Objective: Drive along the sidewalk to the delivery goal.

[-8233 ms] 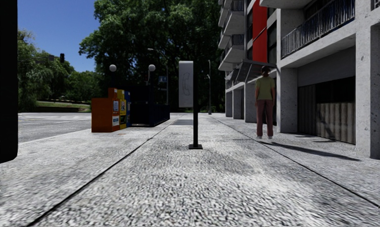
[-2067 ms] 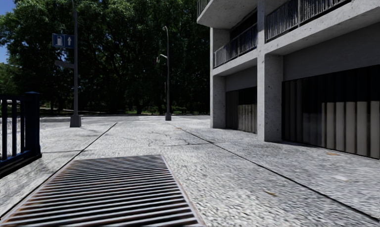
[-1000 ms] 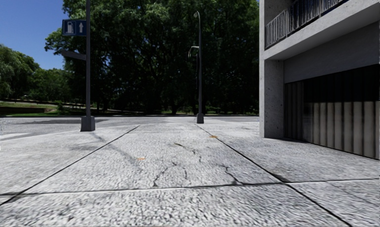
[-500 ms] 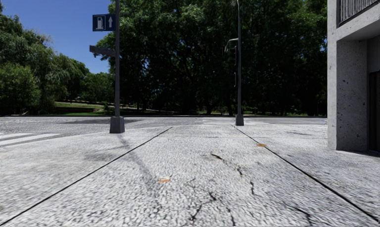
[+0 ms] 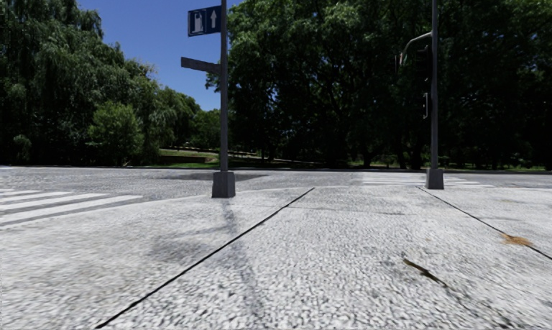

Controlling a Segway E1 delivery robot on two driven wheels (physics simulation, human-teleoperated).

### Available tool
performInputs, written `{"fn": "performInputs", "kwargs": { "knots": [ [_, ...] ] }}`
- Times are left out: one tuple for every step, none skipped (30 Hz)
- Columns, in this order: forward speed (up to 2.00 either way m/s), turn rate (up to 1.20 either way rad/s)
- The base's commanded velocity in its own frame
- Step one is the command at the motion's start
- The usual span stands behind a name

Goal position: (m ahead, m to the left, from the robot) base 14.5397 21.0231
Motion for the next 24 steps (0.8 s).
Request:
{"fn": "performInputs", "kwargs": {
  "knots": [
    [2.0, 0.55],
    [2.0, 0.55],
    [2.0, 0.55],
    [2.0, 0.55],
    [2.0, 0.55],
    [2.0, 0.55],
    [2.0, 0.55],
    [2.0, 0.55],
    [2.0, 0.55],
    [2.0, 0.55],
    [2.0, 0.55],
    [2.0, 0.55],
    [2.0, 0.56],
    [2.0, 0.56],
    [2.0, 0.56],
    [2.0, 0.58],
    [2.0, 0.58],
    [2.0, 0.61],
    [2.0, 0.63],
    [2.0, 0.64],
    [2.0, 0.64],
    [2.0, 0.65],
    [2.0, 0.65],
    [2.0, 0.65]
  ]
}}
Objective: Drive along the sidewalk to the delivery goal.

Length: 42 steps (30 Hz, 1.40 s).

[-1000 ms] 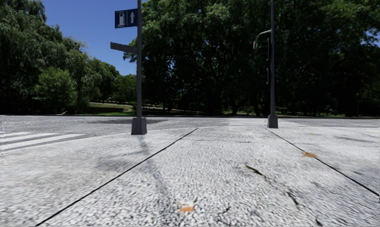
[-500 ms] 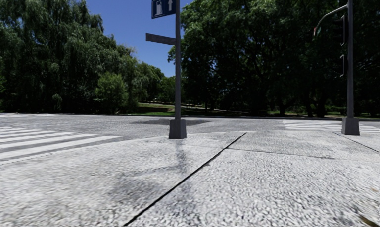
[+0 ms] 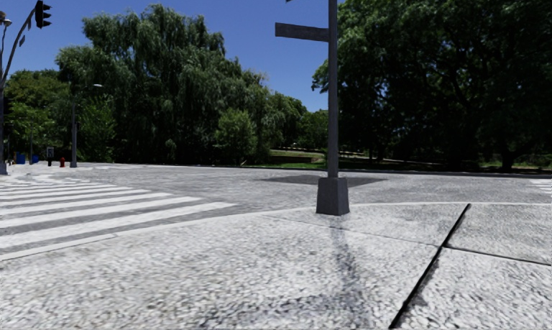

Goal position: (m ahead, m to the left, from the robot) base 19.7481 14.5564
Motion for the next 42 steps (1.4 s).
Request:
{"fn": "performInputs", "kwargs": {
  "knots": [
    [2.0, 0.65],
    [2.0, 0.65],
    [2.0, 0.65],
    [2.0, 0.65],
    [2.0, 0.66],
    [2.0, 0.67],
    [2.0, 0.67],
    [2.0, 0.7],
    [2.0, 0.72],
    [2.0, 0.72],
    [2.0, 0.72],
    [2.0, 0.72],
    [2.0, 0.72],
    [2.0, 0.72],
    [2.0, 0.72],
    [2.0, 0.72],
    [2.0, 0.72],
    [2.0, 0.72],
    [2.0, 0.72],
    [2.0, 0.72],
    [2.0, 0.72],
    [2.0, 0.72],
    [2.0, 0.72],
    [2.0, 0.72],
    [2.0, 0.72],
    [2.0, 0.72],
    [2.0, 0.72],
    [2.0, 0.72],
    [2.0, 0.72],
    [2.0, 0.72],
    [2.0, 0.72],
    [2.0, 0.72],
    [2.0, 0.72],
    [2.0, 0.72],
    [2.0, 0.68],
    [2.0, 0.68],
    [2.0, 0.58],
    [2.0, 0.49],
    [2.0, 0.49],
    [2.0, 0.47],
    [2.0, 0.47],
    [2.0, 0.47]
  ]
}}
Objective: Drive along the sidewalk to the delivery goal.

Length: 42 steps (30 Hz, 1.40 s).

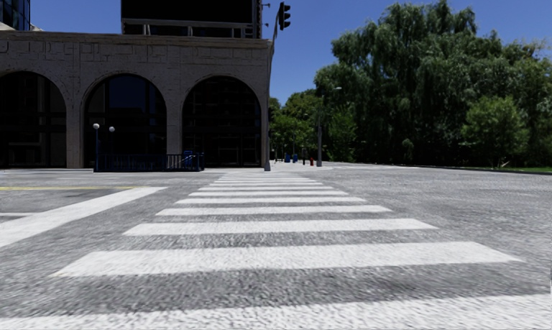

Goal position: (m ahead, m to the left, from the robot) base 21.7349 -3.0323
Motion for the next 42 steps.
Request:
{"fn": "performInputs", "kwargs": {
  "knots": [
    [2.0, 0.47],
    [2.0, 0.46],
    [2.0, 0.03],
    [2.0, 0.03],
    [2.0, 0.0],
    [2.0, 0.0],
    [2.0, 0.0],
    [2.0, 0.0],
    [2.0, 0.0],
    [2.0, 0.0],
    [2.0, 0.0],
    [2.0, 0.0],
    [2.0, 0.0],
    [2.0, 0.0],
    [2.0, 0.0],
    [2.0, 0.0],
    [2.0, 0.0],
    [2.0, 0.0],
    [2.0, 0.0],
    [2.0, 0.0],
    [2.0, 0.0],
    [2.0, 0.0],
    [2.0, 0.0],
    [2.0, 0.0],
    [2.0, 0.0],
    [2.0, 0.0],
    [2.0, 0.0],
    [2.0, 0.0],
    [2.0, 0.0],
    [2.0, 0.0],
    [2.0, 0.0],
    [2.0, 0.0],
    [2.0, 0.0],
    [2.0, 0.0],
    [2.0, 0.0],
    [2.0, 0.0],
    [2.0, 0.0],
    [2.0, 0.0],
    [2.0, 0.0],
    [2.0, 0.0],
    [2.0, 0.0],
    [2.0, 0.0]
  ]
}}
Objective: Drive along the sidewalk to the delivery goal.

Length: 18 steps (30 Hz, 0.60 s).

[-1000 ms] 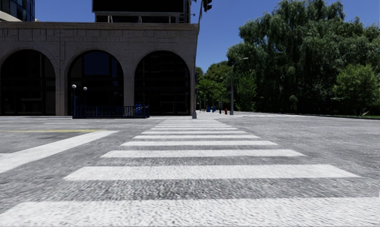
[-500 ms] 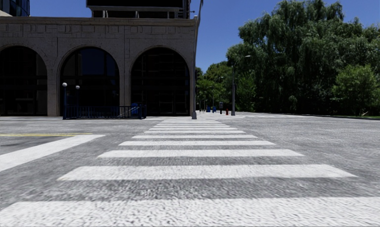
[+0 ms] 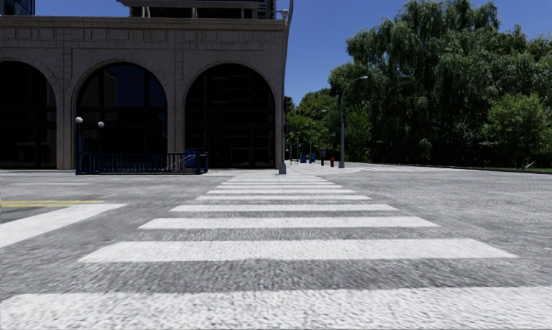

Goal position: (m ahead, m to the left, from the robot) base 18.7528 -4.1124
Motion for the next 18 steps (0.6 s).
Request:
{"fn": "performInputs", "kwargs": {
  "knots": [
    [2.0, 0.0],
    [2.0, 0.0],
    [2.0, 0.0],
    [2.0, 0.0],
    [2.0, 0.0],
    [2.0, 0.0],
    [2.0, 0.0],
    [2.0, 0.0],
    [2.0, 0.0],
    [2.0, 0.0],
    [2.0, 0.0],
    [2.0, 0.0],
    [2.0, 0.0],
    [2.0, 0.0],
    [2.0, 0.0],
    [2.0, 0.0],
    [2.0, 0.0],
    [2.0, 0.0]
  ]
}}
